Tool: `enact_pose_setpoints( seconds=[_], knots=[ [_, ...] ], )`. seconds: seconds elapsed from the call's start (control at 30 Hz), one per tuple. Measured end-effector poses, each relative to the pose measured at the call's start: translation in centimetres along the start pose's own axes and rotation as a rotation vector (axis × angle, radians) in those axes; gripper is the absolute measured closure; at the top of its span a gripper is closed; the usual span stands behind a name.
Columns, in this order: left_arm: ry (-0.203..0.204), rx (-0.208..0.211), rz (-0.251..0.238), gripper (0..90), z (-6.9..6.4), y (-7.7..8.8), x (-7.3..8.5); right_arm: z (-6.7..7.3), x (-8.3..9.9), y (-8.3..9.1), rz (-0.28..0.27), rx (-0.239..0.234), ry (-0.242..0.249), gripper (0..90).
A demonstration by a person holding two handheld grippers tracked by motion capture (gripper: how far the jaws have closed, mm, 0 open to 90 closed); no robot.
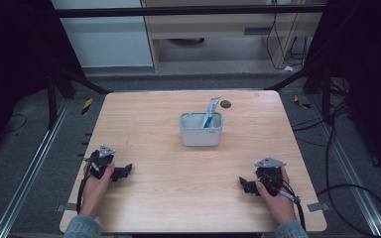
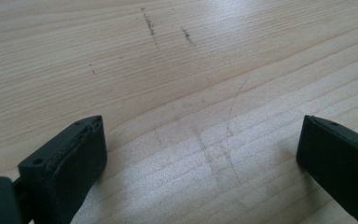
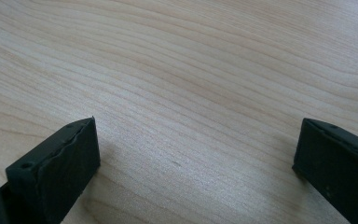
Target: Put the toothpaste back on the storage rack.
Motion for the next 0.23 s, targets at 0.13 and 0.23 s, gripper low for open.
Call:
enact_pose_setpoints(
  seconds=[0.13, 0.23],
  knots=[
    [0.004, -0.004, 0.004, 0.0, 0.02, -0.02, 0.04, 0.01, 0.04, 0.01, 0.001, 0.001, 0.0, 0.4],
    [0.006, -0.003, 0.004, 0.0, 0.03, -0.02, 0.04, 0.01, 0.05, 0.03, 0.001, 0.002, 0.001, 0.4]
  ],
)
Point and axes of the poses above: each handheld gripper's, and its own axes: y roughly backward along the jaws, x roughly out of its underside, z roughly to its left, the point moved 9 cm from there along -y, roughly forward along the jaws, and after that the axes turned 11 degrees about -y, right-handed, at the moved point
